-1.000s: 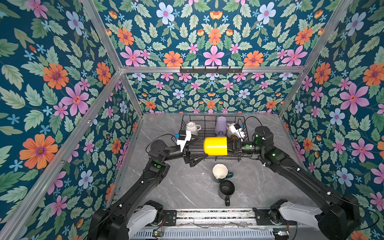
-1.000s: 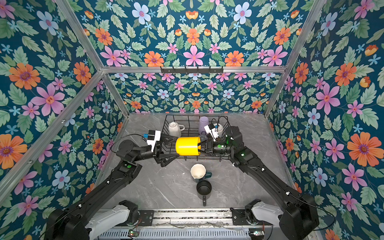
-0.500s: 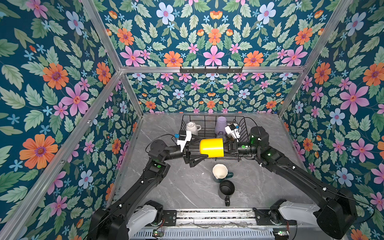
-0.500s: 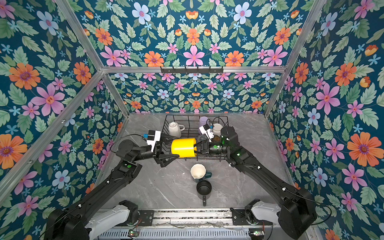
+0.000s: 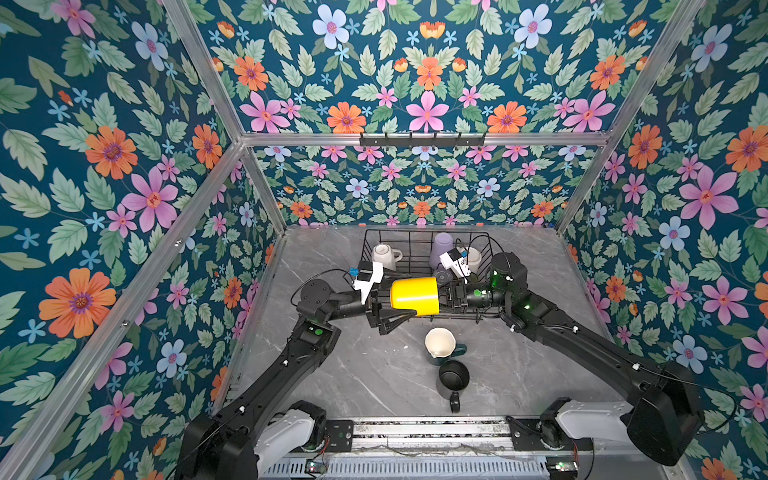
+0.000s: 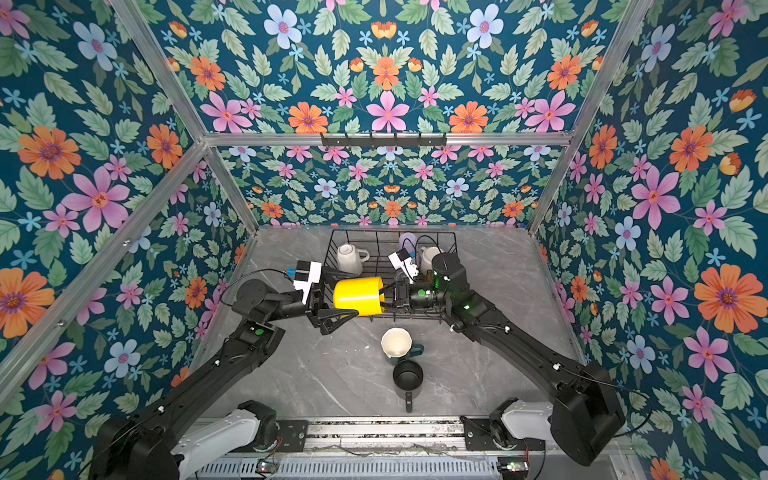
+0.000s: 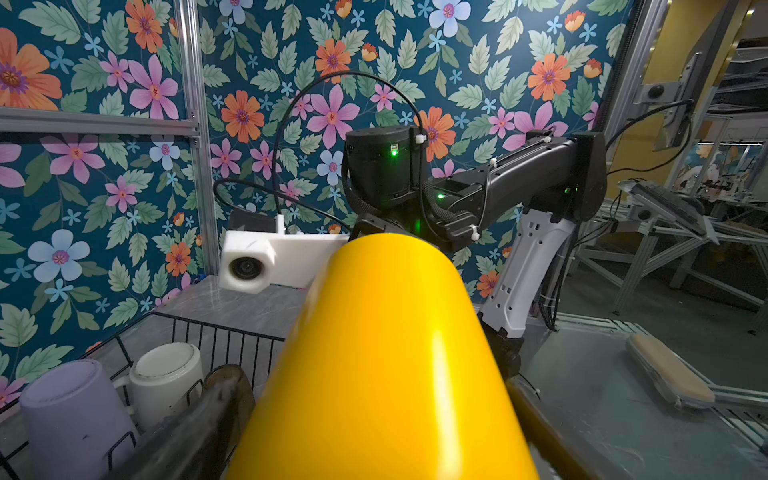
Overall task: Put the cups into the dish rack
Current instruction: 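Close the left gripper on the yellow mug held by the right gripper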
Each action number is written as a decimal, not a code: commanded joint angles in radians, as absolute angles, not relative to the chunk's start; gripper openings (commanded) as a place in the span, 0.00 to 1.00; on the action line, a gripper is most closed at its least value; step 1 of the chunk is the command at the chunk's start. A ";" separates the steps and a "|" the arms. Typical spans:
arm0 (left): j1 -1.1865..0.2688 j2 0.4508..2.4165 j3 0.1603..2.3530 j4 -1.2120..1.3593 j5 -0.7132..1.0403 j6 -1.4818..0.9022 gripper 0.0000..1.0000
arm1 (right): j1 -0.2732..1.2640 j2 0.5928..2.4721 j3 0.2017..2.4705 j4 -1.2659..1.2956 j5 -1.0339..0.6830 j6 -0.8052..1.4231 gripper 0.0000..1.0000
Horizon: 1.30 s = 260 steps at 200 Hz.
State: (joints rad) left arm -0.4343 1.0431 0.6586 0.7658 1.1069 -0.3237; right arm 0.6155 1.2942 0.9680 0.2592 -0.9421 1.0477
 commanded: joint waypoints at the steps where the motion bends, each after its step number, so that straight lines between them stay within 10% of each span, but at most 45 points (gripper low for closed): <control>1: -0.435 1.047 0.667 0.800 1.117 -0.332 1.00 | 0.627 1.303 0.981 0.377 -0.980 1.071 0.00; 123: -0.435 1.051 0.666 0.813 1.132 -0.339 0.95 | 0.662 1.362 0.996 0.459 -0.995 1.129 0.00; 260: -0.435 1.058 0.676 0.854 1.154 -0.381 0.28 | 0.664 1.376 0.983 0.503 -1.000 1.164 0.00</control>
State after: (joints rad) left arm -0.4335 1.0576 0.6651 0.8066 1.1606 -0.3595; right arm 0.6594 1.3754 0.9787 0.4023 -0.9649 1.1675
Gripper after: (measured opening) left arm 0.829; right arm 0.087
